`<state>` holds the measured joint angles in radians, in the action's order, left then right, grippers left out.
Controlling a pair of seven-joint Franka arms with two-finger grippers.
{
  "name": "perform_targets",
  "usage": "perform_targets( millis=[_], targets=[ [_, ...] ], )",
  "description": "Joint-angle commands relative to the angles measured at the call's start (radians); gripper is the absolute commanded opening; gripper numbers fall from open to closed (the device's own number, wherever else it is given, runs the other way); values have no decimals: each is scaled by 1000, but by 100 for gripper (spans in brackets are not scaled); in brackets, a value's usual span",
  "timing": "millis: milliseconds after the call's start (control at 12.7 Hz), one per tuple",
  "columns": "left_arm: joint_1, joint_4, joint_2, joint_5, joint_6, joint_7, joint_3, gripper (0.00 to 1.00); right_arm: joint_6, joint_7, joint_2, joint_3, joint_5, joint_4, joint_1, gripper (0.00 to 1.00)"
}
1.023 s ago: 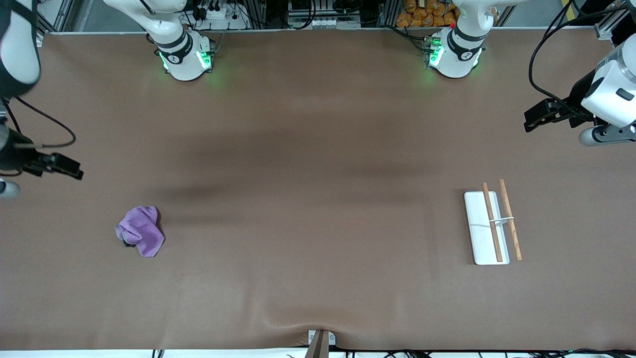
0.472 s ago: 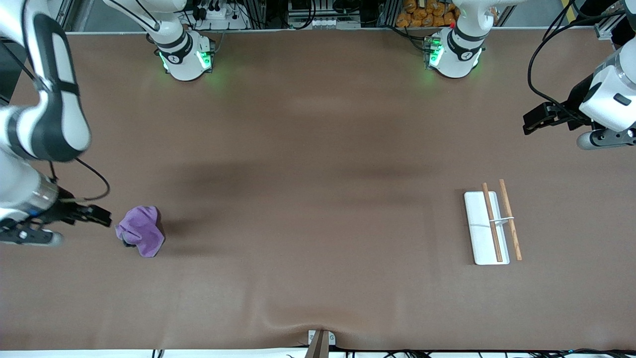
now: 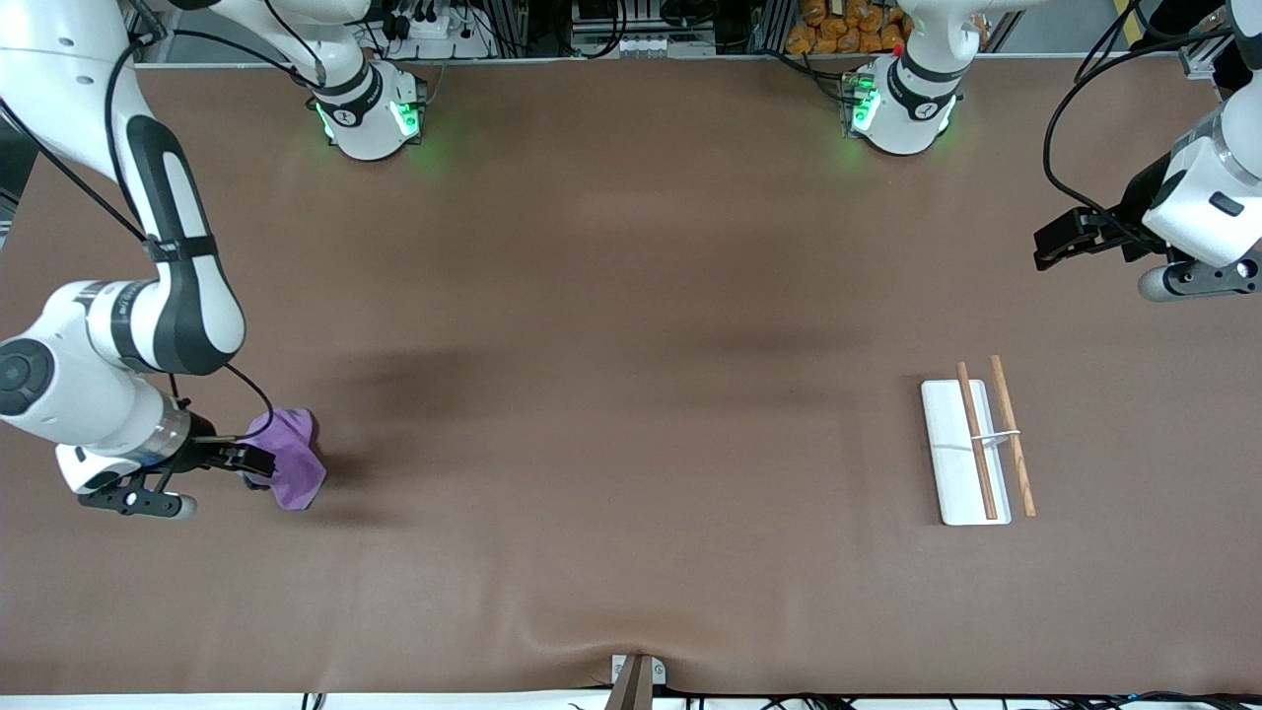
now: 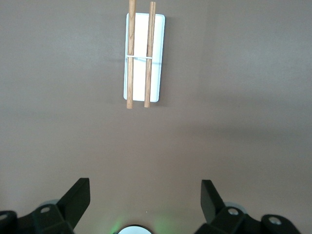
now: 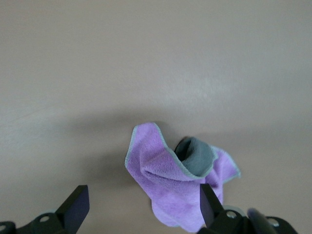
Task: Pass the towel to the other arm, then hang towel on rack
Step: 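Grasp the purple towel with the right gripper and lift it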
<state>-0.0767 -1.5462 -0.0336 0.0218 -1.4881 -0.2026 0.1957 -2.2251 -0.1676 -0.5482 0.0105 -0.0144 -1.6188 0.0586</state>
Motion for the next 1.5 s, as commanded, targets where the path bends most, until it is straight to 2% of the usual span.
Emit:
perform_targets(
  millis=[0, 630, 708, 787, 944, 1023, 1102, 1417],
  targets=[
    [-3, -8, 8, 27, -11, -6, 7, 100, 7, -168, -39, 3, 13, 5, -17, 100],
    [-2, -23, 6, 27, -23, -6, 7, 100, -47, -199, -99, 2, 13, -16, 0, 100],
    [-2, -25, 6, 27, -23, -6, 7, 100, -48, -196, -101, 2, 13, -15, 0, 85],
    [-2, -25, 6, 27, -23, -6, 7, 100, -48, -194, -104, 2, 13, -13, 0, 60],
    [-2, -34, 9, 27, -24, -6, 7, 100, -48, -193, -104, 2, 13, -12, 0, 18],
    [-3, -34, 11, 27, -23, -6, 7, 100, -48, -193, -104, 2, 13, -10, 0, 4],
    [-3, -37, 12, 27, -23, -6, 7, 100, -48, -194, -104, 2, 13, -10, 0, 0],
    [-3, -37, 14, 27, -24, -6, 7, 100, -41, -193, -96, 0, 13, -4, 0, 0]
  ],
)
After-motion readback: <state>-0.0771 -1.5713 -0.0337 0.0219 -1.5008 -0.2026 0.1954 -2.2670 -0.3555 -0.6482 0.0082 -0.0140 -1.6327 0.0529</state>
